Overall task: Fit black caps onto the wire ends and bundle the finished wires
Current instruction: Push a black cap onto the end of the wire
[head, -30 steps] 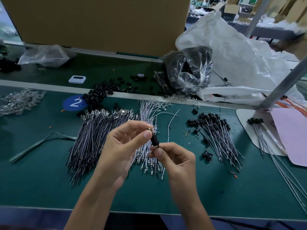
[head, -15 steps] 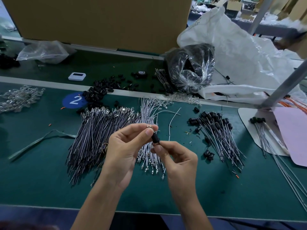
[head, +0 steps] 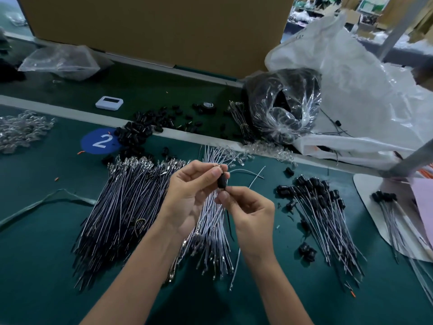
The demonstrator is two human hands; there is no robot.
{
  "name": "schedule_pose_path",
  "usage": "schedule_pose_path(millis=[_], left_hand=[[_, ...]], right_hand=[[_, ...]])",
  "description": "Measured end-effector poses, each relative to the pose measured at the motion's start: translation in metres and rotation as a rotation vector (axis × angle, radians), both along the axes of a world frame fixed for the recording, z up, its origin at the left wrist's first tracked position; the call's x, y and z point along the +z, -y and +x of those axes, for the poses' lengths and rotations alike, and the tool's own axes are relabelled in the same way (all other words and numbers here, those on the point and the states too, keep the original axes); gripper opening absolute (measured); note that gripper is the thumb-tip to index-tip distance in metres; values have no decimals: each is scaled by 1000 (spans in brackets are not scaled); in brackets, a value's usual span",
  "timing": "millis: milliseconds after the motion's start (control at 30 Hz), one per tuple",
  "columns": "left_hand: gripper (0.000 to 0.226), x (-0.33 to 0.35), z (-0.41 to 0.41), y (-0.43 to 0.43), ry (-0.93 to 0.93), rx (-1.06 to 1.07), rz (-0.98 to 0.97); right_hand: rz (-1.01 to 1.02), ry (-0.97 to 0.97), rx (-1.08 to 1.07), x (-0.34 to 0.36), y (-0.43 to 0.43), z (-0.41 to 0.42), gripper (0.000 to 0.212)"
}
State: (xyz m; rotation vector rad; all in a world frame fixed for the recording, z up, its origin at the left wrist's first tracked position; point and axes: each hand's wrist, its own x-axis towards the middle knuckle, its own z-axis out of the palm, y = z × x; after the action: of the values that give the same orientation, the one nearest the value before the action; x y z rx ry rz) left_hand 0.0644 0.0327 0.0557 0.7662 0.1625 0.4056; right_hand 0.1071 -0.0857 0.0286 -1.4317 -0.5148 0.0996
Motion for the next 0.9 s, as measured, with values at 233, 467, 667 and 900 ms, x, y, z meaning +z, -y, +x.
schedule_pose_path(millis=[233,467,667,900], left_hand=[[23,-19,29,4,41,-14,-324],[12,-27,40,5,-65,80,-253],[18,-29,33,-7,-67,48,-10],[44,-35,29,0,-84,-89,296]], right_hand=[[-83,30,-53,-21,-21,29,9],[-110,23,-54,-30,-21,36,6],[-163,108,10,-21,-3,44,6],[-67,110,-20,-24,6,42,13]])
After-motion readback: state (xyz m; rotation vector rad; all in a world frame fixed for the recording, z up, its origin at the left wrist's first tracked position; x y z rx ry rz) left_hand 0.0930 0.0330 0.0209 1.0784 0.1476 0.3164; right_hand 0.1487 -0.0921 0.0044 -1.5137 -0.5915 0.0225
